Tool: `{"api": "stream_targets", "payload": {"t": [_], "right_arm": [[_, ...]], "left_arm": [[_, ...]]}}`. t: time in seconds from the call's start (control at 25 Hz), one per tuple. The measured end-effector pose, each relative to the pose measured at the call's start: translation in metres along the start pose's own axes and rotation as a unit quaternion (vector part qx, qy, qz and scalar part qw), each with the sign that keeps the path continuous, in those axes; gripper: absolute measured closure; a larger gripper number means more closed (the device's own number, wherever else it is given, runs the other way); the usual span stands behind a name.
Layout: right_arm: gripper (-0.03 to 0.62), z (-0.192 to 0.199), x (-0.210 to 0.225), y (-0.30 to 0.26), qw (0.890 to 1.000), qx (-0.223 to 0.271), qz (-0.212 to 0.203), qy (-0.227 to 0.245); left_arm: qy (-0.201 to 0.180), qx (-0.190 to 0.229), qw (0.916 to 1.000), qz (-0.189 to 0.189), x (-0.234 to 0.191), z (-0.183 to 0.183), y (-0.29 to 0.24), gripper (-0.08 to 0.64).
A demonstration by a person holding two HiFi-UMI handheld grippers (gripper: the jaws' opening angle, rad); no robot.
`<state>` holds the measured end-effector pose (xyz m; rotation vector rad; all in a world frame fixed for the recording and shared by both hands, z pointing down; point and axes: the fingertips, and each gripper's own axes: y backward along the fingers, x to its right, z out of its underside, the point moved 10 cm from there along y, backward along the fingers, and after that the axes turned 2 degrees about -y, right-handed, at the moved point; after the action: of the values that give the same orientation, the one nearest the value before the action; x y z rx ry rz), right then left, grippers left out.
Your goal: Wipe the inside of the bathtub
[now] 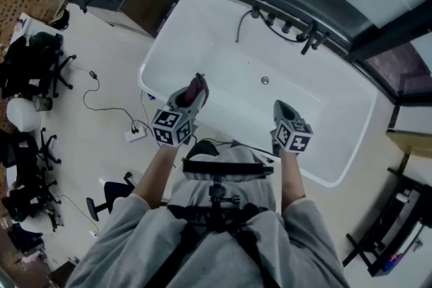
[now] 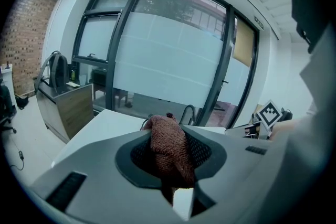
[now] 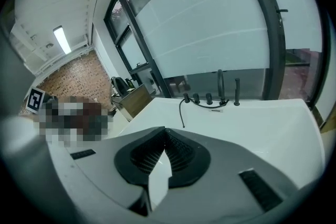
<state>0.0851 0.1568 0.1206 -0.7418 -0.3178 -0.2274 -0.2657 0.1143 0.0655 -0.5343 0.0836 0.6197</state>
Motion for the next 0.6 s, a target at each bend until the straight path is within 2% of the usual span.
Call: {"api": "stream_targets", "payload": {"t": [0.16,0.32,0.44,0.6], "right_arm": [[0.584,-0.014,0.004,-0.014,1.0,0.007,0.001,-0.003],[0.584,-0.017,0.01,-0.021,0.999,0.024,0.018,-0.031],[0.584,-0.015,0.007,-0.03,0.997,0.036,0.037,-0.055],[0.584,-0.013,-0.005,-0.045,0.992,0.063,0.077,-0.078]], "left_arm": [[-0.015,-0.012,0.9998,0.008,-0.006,-0.011,-0.015,0.46],[-0.042,-0.029,0.9982,0.03,-0.016,-0.02,-0.038,0.46],[-0.078,-0.039,0.9944,0.06,-0.027,-0.032,-0.059,0.46],[-0.121,-0.047,0.9845,0.117,-0.046,-0.045,-0.09,0.46]]}}
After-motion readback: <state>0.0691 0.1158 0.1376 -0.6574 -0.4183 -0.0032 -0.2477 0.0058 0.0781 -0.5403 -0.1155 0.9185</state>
